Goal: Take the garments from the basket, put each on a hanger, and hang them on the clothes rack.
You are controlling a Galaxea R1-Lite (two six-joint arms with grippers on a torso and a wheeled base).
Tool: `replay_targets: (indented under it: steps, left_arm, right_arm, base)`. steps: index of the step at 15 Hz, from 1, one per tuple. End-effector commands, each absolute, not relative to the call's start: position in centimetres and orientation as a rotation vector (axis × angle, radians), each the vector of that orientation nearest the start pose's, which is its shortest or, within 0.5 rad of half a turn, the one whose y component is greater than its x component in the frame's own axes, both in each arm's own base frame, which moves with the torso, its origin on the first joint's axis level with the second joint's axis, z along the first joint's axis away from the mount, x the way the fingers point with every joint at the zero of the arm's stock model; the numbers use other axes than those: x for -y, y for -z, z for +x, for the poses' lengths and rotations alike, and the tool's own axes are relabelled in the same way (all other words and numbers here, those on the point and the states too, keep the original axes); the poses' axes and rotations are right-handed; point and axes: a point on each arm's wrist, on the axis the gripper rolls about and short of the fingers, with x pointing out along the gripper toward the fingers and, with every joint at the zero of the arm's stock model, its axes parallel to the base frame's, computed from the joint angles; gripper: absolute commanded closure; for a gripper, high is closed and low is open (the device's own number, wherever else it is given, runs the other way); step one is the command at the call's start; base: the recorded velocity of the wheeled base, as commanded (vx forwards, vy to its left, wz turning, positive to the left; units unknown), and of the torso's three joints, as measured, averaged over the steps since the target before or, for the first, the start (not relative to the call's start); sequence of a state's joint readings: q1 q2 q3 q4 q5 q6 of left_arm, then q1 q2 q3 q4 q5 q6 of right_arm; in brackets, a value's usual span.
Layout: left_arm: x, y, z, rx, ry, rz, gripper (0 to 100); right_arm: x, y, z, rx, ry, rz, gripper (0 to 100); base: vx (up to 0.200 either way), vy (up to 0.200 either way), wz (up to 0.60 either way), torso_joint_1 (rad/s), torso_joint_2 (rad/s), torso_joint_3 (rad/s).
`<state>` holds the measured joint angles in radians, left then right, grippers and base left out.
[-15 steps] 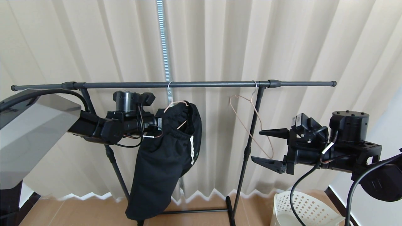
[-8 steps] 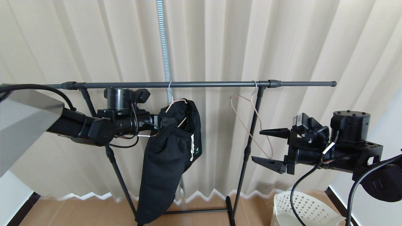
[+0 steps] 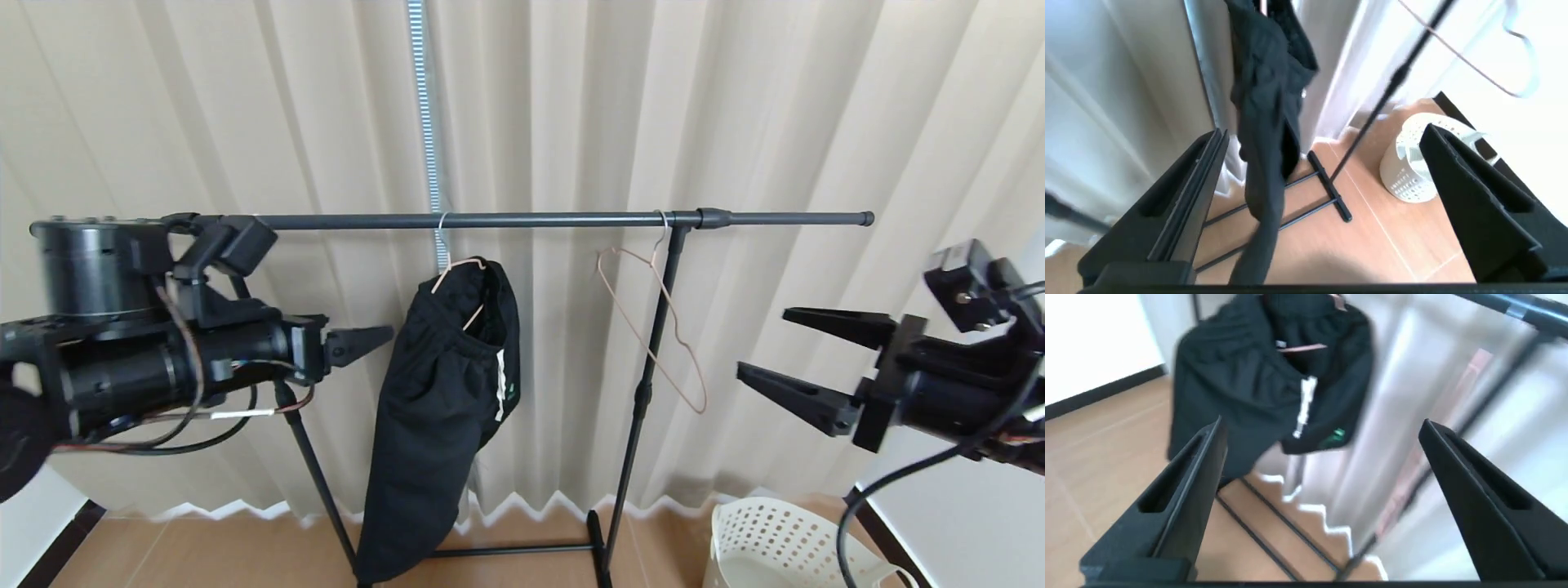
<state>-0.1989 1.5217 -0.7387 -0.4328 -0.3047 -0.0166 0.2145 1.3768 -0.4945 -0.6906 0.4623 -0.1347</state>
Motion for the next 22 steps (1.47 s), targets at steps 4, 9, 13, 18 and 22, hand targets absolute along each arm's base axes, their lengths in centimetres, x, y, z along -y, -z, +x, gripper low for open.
replay_targets:
  steps: [4,9,13,18,22]
  left_arm:
    - [2.3,-17.5,8.4,-0.162,0.498,-0.019,0]
    - [1.2,-11.3,2.7,-0.22,0.488,-0.063,0]
    - [0.9,-9.9,1.1,-0.205,0.49,-0.081,0]
    - [0.7,-8.9,0.1,-0.218,0.475,-0.105,0]
    - [0.6,-8.9,0.2,-0.192,0.266,-0.065,0]
  right_arm:
    - [-2.1,-18.2,6.5,-0.13,-0.466,-0.094,0]
    - [-0.5,-11.9,0.6,-0.218,-0.385,-0.097,0]
    - [-0.2,-8.0,-0.4,-0.241,-0.269,-0.099,0]
    - [-0.2,-7.8,-0.7,-0.224,-0.133,-0.086,0]
    - [-0.3,-7.8,-1.2,-0.15,0.005,-0.079,0]
  base:
    - [0.0,0.0,0.0,0.0,0.0,0.0]
    - [0.0,0.0,0.0,0.0,0.0,0.0]
    - [0.0,0.0,0.0,0.0,0.0,0.0]
    - [0.0,0.0,0.0,0.0,0.0,0.0]
    - [0.0,0.0,0.0,0.0,0.0,0.0]
